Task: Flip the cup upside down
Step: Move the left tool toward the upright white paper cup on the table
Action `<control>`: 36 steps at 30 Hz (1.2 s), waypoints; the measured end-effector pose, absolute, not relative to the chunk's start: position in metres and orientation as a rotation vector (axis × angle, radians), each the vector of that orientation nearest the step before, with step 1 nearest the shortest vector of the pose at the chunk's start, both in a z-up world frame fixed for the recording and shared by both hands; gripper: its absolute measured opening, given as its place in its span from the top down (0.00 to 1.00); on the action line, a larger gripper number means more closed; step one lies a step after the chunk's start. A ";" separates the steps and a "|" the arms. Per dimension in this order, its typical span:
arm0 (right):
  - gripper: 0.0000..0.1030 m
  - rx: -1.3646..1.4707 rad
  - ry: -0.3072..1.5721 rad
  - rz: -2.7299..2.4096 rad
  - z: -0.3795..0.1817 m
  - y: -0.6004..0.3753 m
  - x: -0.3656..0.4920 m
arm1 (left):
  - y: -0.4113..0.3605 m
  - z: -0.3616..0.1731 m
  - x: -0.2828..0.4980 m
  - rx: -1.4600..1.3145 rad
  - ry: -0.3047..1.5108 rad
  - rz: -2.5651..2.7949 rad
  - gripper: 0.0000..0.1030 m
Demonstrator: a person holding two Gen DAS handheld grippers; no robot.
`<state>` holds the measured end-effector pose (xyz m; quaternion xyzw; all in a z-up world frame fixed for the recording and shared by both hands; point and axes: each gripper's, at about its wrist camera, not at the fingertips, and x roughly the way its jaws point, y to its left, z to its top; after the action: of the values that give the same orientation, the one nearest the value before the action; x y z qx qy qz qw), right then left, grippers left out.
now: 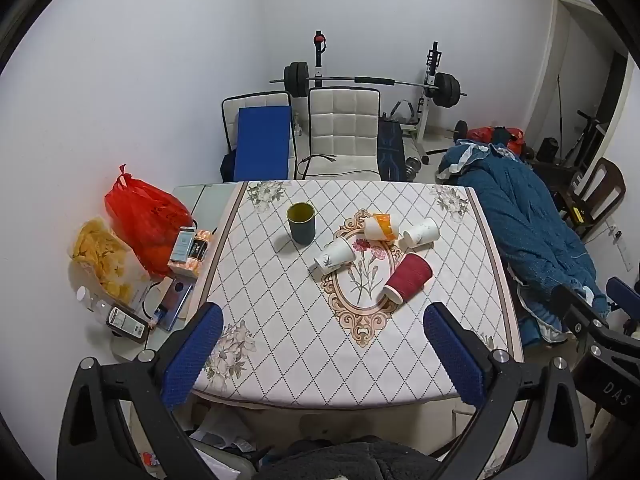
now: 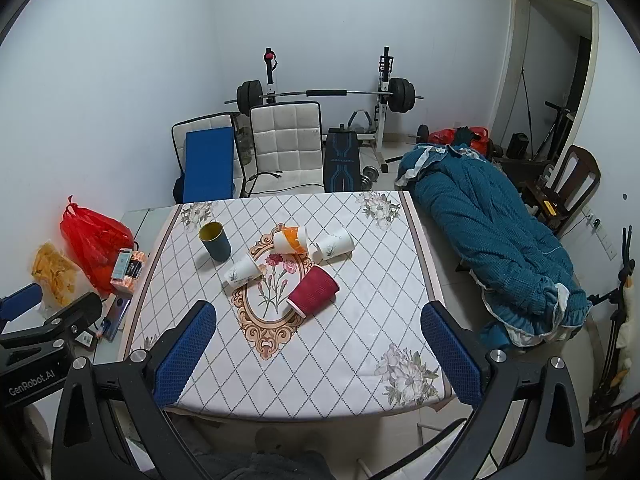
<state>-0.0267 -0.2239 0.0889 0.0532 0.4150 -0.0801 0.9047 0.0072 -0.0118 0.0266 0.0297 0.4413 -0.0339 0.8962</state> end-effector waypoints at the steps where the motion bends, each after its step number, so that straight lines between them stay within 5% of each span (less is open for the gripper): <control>1: 0.00 0.110 0.856 -0.165 0.089 -0.224 -0.027 | -0.012 0.026 0.007 0.061 0.914 -0.070 0.00; 15: 0.00 0.139 0.919 -0.174 0.059 -0.230 -0.008 | -0.016 -0.010 0.022 0.107 0.955 0.019 0.00; 36: 0.00 0.145 1.348 -0.143 -0.177 -0.254 0.067 | -0.010 -0.166 0.106 0.159 1.230 0.116 0.00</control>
<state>0.0675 -0.2536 -0.1769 0.0672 0.6231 -0.0662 0.7764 0.1065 -0.0105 -0.1663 0.0744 0.5761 0.0542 0.8122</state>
